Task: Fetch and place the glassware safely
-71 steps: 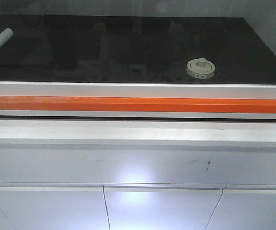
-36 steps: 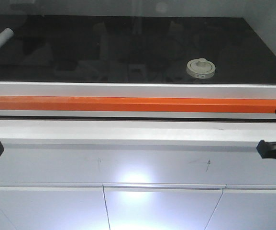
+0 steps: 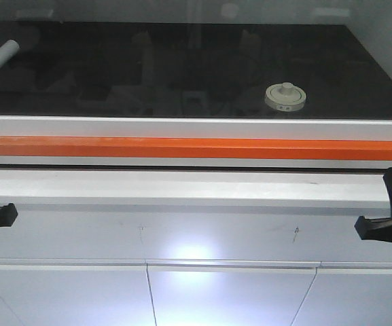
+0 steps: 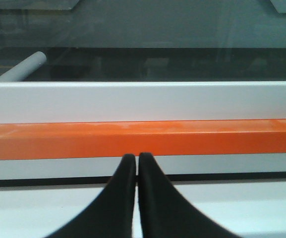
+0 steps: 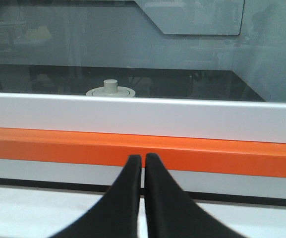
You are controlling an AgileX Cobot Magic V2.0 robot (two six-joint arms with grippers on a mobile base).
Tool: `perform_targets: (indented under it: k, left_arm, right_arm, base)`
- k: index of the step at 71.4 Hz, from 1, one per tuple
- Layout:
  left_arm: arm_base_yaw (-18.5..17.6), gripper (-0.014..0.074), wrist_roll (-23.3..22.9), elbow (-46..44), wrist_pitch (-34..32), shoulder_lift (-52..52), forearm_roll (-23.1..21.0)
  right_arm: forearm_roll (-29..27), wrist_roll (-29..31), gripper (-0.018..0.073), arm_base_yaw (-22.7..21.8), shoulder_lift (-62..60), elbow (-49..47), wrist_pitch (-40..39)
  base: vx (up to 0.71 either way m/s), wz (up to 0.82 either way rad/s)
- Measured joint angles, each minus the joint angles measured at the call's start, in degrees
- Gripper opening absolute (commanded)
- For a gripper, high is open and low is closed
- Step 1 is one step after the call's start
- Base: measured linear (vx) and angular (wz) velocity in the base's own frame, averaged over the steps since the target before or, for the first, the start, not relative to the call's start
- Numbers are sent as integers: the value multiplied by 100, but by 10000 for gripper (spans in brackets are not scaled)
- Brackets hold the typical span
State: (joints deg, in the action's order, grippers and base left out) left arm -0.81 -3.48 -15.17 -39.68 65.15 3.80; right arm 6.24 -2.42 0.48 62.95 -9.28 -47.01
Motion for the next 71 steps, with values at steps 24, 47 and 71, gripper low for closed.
perform_targets:
  k: [24, 47, 71]
  left_arm:
    - [0, -7, 0, 0, -242, 144, 289]
    - [0, -7, 0, 0, -294, 150, 295]
    - [0, -7, 0, 0, -294, 150, 295]
  right_arm:
    - [0, 20, -1, 0, 1841, -59, -1559]
    - [0, 159, -1, 0, 3021, -487, -1792]
    - [0, 359, -1, 0, 3417, -951, -1821]
  base:
    - [0, 0]
    - [0, 0]
    - [0, 0]
